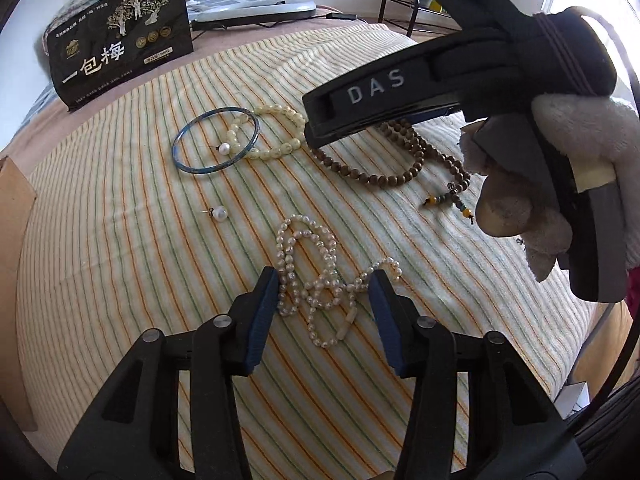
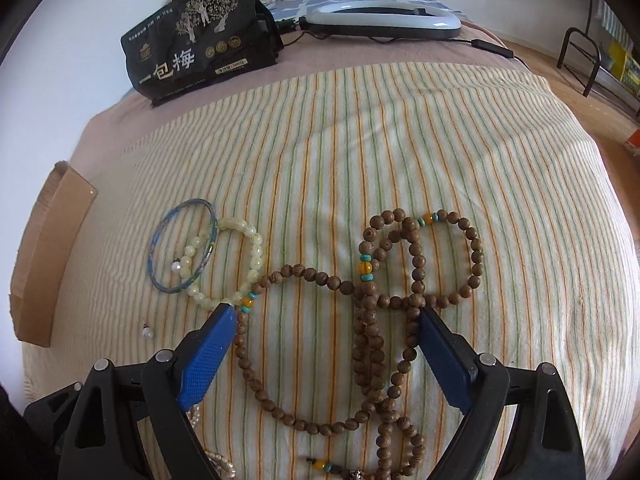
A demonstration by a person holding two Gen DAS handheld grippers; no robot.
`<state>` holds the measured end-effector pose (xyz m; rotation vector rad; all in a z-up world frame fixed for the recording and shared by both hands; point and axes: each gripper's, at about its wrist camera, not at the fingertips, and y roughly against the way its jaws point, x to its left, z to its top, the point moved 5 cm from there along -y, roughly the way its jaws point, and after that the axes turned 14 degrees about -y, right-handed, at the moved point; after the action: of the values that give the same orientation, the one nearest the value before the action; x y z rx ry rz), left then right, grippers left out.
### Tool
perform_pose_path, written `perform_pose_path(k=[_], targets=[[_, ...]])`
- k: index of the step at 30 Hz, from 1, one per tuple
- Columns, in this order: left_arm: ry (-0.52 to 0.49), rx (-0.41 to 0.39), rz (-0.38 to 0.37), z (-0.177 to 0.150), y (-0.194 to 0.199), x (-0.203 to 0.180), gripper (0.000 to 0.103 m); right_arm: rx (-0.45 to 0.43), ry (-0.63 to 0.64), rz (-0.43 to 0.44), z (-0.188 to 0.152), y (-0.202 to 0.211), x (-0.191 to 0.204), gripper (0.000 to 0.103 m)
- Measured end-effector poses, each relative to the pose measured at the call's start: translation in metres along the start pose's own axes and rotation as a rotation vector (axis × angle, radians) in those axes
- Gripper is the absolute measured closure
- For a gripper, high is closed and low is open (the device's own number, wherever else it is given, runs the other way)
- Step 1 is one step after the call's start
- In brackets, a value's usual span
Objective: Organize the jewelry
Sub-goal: 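Grasp the pearl necklace with the left gripper while the right gripper grasps the wooden bead mala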
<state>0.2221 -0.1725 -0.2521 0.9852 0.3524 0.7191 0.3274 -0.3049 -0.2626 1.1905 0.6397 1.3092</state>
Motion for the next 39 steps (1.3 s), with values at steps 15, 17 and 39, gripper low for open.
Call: perform_pose_path(k=[15,17,39], targets=[[0.041,-0.013,0.037,-0.013,0.01,0.02,0.094,0.011,0.095,-0.015,-0.009,-0.004,0.013,0.007],[0.042,-0.009,0.044,-0.016,0.011,0.021,0.095,0.009,0.122,-0.048,-0.012,-0.007,0.014,0.009],[0.18,-0.016,0.022,-0.037,0.034,0.041,0.096,0.008,0.099,-0.024,-0.021,0.02,-0.019,0.092]])
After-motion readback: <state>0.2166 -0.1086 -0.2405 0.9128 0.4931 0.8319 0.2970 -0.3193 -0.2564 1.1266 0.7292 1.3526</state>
